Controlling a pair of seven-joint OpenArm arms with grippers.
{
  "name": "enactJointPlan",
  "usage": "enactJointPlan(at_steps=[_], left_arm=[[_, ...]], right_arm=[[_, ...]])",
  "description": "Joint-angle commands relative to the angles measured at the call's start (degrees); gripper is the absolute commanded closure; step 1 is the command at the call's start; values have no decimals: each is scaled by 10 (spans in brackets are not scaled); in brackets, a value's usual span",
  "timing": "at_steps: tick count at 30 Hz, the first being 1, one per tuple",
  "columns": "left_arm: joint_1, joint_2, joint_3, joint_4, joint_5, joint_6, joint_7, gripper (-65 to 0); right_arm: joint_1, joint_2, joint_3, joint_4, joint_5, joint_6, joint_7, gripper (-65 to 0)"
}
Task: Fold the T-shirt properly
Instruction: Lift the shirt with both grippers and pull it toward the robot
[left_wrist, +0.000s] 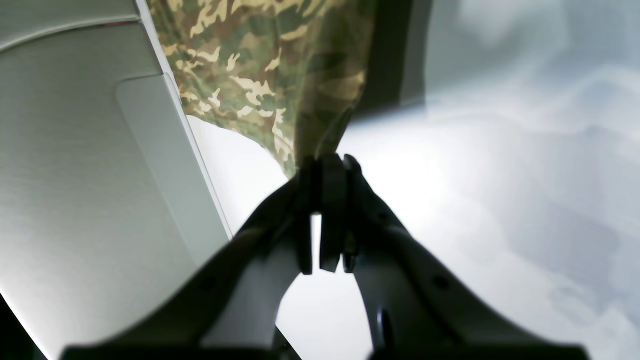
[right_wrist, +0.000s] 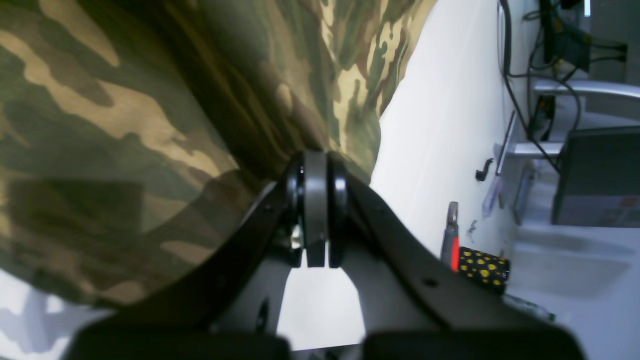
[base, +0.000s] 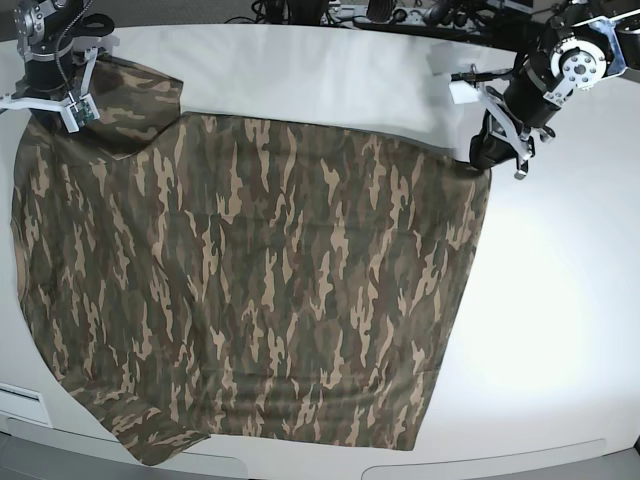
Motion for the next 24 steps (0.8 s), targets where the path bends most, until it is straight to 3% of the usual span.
enactJointPlan(at_steps=[1, 10, 18, 24], left_arm=[[5, -16, -4, 13, 13, 9, 8, 0], [78, -15, -4, 68, 67, 31, 70, 0], [164, -15, -4, 101, 132, 41, 109, 0], [233, -15, -4, 101, 160, 41, 126, 0]], right_arm=[[-11, 8, 5, 19, -12, -9, 3, 0], [-67, 8, 5, 70, -65, -50, -39, 0], [-113, 8, 5, 70, -69, -90, -72, 0], [-116, 5, 5, 70, -67, -90, -104, 0]])
